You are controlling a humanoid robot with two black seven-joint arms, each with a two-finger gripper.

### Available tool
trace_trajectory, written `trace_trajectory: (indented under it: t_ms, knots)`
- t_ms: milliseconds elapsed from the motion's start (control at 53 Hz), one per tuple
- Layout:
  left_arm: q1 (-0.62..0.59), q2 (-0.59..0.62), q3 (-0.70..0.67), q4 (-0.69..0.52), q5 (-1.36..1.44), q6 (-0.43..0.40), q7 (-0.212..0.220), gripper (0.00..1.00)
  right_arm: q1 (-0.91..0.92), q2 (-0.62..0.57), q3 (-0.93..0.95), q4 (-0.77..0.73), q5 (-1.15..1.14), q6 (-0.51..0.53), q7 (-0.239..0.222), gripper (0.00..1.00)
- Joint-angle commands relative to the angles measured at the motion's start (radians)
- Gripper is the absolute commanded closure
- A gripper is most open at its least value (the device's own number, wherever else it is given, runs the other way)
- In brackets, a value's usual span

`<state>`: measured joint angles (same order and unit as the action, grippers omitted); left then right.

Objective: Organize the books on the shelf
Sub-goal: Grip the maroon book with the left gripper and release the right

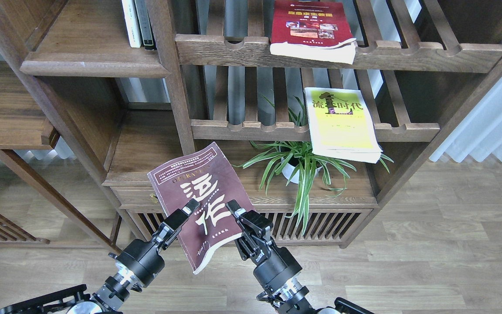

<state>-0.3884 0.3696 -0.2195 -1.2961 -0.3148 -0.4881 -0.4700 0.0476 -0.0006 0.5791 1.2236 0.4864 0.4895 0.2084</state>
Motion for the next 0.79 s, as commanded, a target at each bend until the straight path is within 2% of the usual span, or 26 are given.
trace_trajectory:
  t_ms: [0, 302, 340, 396, 510, 529, 585, 774]
  knots:
    - [-0.003, -0.015, 0.002, -0.008, 0.002, -0.001, 0.001, 0.94, 0.011, 0.001, 0.004, -0.026, 0.0, -0.001, 0.003, 0.95]
    - [-0.003, -0.009, -0.001, -0.002, 0.002, -0.001, 0.001, 0.94, 0.012, 0.001, 0.025, -0.033, 0.001, -0.001, 0.0, 0.93]
    - [-0.003, -0.008, -0.003, 0.001, 0.002, -0.001, -0.001, 0.94, 0.012, 0.001, 0.025, -0.033, 0.0, -0.001, -0.001, 0.88]
    - [-0.001, -0.006, -0.006, 0.003, 0.002, -0.001, -0.001, 0.94, 0.014, 0.001, 0.018, -0.033, -0.008, -0.001, -0.003, 0.74]
    - [0.003, -0.001, -0.009, 0.004, 0.002, -0.001, -0.001, 0.94, 0.012, 0.001, 0.013, -0.033, -0.008, -0.001, -0.003, 0.58]
    - [0.006, 0.002, -0.009, 0.004, 0.002, -0.001, -0.001, 0.94, 0.009, 0.001, 0.018, -0.035, -0.008, -0.001, -0.003, 0.45]
    - [0.008, 0.011, -0.008, 0.004, 0.002, -0.001, -0.001, 0.94, 0.005, 0.001, 0.018, -0.035, -0.008, -0.001, -0.003, 0.36]
    - [0.006, 0.025, -0.006, 0.004, 0.002, -0.001, -0.001, 0.95, 0.005, 0.001, 0.056, -0.036, -0.006, -0.001, -0.001, 0.19]
